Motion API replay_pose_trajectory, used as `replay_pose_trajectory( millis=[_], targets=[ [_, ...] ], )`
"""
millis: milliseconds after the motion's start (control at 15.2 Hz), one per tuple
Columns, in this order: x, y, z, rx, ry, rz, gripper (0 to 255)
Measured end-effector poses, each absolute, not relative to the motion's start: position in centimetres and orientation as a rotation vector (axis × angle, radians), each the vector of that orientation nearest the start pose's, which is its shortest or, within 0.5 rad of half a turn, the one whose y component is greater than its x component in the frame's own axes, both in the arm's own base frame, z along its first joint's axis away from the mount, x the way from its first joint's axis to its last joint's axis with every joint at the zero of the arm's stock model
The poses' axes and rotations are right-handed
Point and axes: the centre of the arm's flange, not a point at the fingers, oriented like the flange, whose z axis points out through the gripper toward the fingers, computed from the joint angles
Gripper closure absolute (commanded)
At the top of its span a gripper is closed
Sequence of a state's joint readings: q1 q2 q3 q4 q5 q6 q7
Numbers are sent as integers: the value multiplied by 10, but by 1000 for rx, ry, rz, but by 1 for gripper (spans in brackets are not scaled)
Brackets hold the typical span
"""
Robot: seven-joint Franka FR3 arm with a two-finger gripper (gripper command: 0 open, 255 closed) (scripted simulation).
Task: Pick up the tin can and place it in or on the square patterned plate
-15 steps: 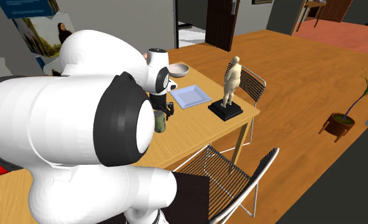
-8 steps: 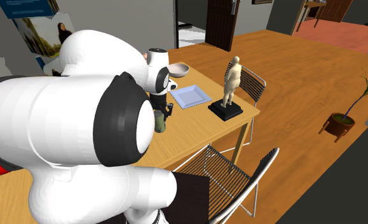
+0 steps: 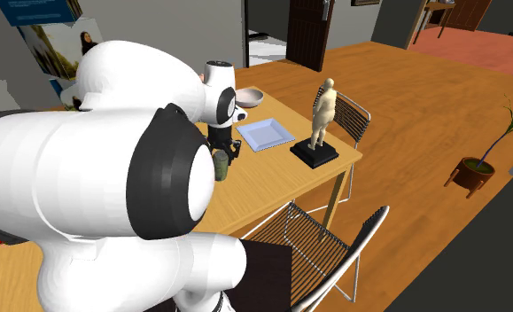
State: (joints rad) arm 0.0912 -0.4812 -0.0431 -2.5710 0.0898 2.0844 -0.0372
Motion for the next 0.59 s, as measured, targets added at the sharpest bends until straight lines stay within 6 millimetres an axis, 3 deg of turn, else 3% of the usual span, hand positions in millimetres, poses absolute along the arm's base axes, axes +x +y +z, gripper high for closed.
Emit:
replay_pose_trajectory(
  millis=[594],
  targets=[
    [388, 24, 471, -3042, -69, 13, 255]
  ],
)
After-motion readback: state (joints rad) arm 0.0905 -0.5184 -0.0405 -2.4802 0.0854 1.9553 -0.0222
